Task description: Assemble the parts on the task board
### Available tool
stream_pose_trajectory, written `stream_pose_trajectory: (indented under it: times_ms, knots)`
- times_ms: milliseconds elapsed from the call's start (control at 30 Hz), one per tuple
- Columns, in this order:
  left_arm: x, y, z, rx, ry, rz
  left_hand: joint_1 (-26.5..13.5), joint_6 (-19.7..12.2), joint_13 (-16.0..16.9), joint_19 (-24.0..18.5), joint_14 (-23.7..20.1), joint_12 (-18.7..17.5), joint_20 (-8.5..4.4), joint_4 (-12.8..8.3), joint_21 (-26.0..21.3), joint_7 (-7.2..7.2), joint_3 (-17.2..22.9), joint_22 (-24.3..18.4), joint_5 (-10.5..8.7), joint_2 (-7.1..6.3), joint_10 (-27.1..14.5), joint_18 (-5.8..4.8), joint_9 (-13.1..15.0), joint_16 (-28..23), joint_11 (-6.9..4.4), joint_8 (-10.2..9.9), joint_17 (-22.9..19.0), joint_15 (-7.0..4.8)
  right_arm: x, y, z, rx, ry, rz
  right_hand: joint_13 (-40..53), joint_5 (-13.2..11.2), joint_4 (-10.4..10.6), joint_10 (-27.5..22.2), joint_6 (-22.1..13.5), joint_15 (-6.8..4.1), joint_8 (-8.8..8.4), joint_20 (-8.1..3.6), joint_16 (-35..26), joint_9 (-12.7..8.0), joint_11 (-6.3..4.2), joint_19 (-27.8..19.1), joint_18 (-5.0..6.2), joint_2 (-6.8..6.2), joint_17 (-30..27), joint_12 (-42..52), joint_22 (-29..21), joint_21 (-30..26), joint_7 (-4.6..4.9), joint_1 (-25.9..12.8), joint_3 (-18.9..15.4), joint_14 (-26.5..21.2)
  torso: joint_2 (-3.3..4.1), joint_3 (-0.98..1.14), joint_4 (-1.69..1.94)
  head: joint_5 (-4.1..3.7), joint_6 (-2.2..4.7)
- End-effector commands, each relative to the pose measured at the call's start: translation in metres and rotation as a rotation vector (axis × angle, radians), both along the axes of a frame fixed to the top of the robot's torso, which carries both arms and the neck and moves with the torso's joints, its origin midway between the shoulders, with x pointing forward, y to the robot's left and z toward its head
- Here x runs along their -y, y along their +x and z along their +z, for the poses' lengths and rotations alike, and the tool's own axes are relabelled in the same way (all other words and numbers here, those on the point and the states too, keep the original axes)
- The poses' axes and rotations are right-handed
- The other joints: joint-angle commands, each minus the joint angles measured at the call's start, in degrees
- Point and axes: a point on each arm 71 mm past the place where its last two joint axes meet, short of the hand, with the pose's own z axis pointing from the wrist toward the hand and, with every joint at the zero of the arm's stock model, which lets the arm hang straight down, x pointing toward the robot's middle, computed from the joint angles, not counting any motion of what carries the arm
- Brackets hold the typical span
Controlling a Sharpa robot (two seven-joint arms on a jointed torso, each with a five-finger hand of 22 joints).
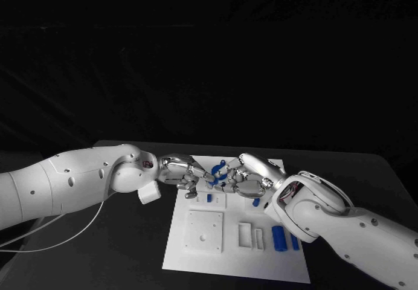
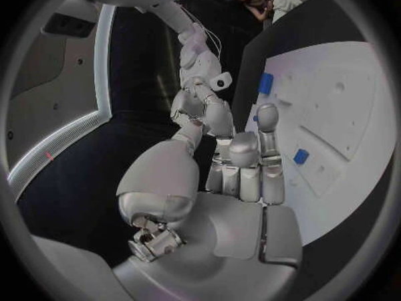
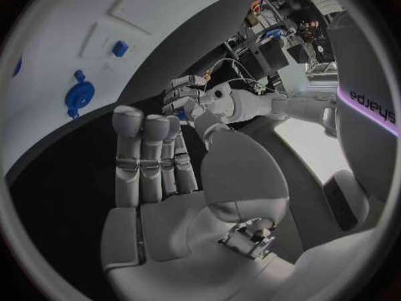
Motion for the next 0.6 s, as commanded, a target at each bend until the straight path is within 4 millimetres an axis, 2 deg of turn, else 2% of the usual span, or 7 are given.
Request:
stream_pose_trajectory:
  times_ms: [33,600]
  knots:
    - [0.0016,0.0016,0.0023,0.006,-0.011,0.009,0.18,3.24,0.05,-0.16,-0.18,0.09,-0.3,-6.6,0.08,-2.98,7.01,1.05,0.21,0.27,0.91,-0.73,0.05,-0.19,-0.28,-0.14,-0.06,-0.23,-0.003,-0.0029,-0.0006,0.002,0.006,0.023,0.16,0.25,-0.06,0.17,0.2,-0.31,0.15,-0.39,-0.38,0.03,-0.16,0.02,-0.57,0.05,0.13,0.01,3.68,0.3,0.03,0.73,-0.87,-0.01,0.0,-0.01,0.02,-0.09,-0.07]
    - [0.0026,0.0024,0.0004,0.011,0.019,0.023,0.06,3.41,0.04,-0.08,-0.22,-0.03,-0.37,-6.5,0.0,-3.06,6.87,1.04,0.09,0.22,0.89,-0.84,0.31,-0.37,-0.34,-0.09,-0.22,-0.27,-0.0049,-0.0027,-0.0022,0.002,0.005,0.011,0.37,0.31,-0.02,0.26,0.71,-0.35,0.18,-0.4,-0.5,0.06,-0.23,0.06,-0.57,0.21,0.23,-0.17,3.65,0.07,-0.18,0.77,-2.62,0.05,-0.01,-0.06,0.07,-0.16,-0.2]
